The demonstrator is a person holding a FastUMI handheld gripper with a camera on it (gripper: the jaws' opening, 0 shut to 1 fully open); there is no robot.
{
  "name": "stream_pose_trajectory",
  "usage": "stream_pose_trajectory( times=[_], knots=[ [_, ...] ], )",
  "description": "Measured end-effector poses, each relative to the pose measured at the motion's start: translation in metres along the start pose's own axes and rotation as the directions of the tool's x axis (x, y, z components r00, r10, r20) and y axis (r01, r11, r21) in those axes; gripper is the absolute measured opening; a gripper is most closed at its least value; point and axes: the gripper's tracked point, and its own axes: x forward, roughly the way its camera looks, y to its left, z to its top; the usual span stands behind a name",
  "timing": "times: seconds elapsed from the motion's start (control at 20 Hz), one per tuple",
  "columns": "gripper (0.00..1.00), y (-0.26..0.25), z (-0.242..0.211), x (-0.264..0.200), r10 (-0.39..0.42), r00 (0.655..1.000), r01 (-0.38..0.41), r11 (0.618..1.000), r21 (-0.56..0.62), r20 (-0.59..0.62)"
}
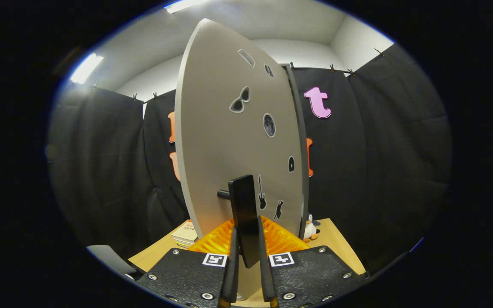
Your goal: Open the shoe cabinet door, grab the shoes and put them into the shoe cabinet, then close the shoe cabinet door.
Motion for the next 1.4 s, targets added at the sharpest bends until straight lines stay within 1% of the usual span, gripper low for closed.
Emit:
stream_pose_trajectory(
  times=[0.25,0.4,0.5,0.65,0.7,0.75,0.9,1.1,1.3,1.4],
  knots=[
    [0.21,-0.040,-0.003,-0.016,-0.050,0.999,0.050,0.998,0.028,0.012],
    [0.18,-0.073,-0.010,-0.025,-0.101,0.995,0.101,0.994,0.028,-0.004],
    [0.18,-0.091,-0.015,-0.028,-0.132,0.991,0.132,0.991,0.032,-0.015],
    [0.12,-0.128,-0.015,-0.036,-0.203,0.979,0.203,0.979,0.036,-0.011],
    [0.11,-0.137,-0.015,-0.035,-0.215,0.977,0.215,0.976,0.027,-0.009],
    [0.11,-0.142,-0.015,-0.034,-0.208,0.978,0.208,0.978,0.021,-0.009],
    [0.11,-0.145,-0.016,-0.038,-0.176,0.984,0.176,0.984,0.020,-0.010],
    [0.11,-0.144,-0.017,-0.040,-0.178,0.984,0.179,0.984,0.001,-0.021],
    [0.11,-0.146,-0.014,-0.053,-0.242,0.970,0.241,0.970,-0.040,-0.018],
    [0.11,-0.137,-0.015,-0.066,-0.279,0.960,0.278,0.959,-0.061,-0.013]
  ],
)
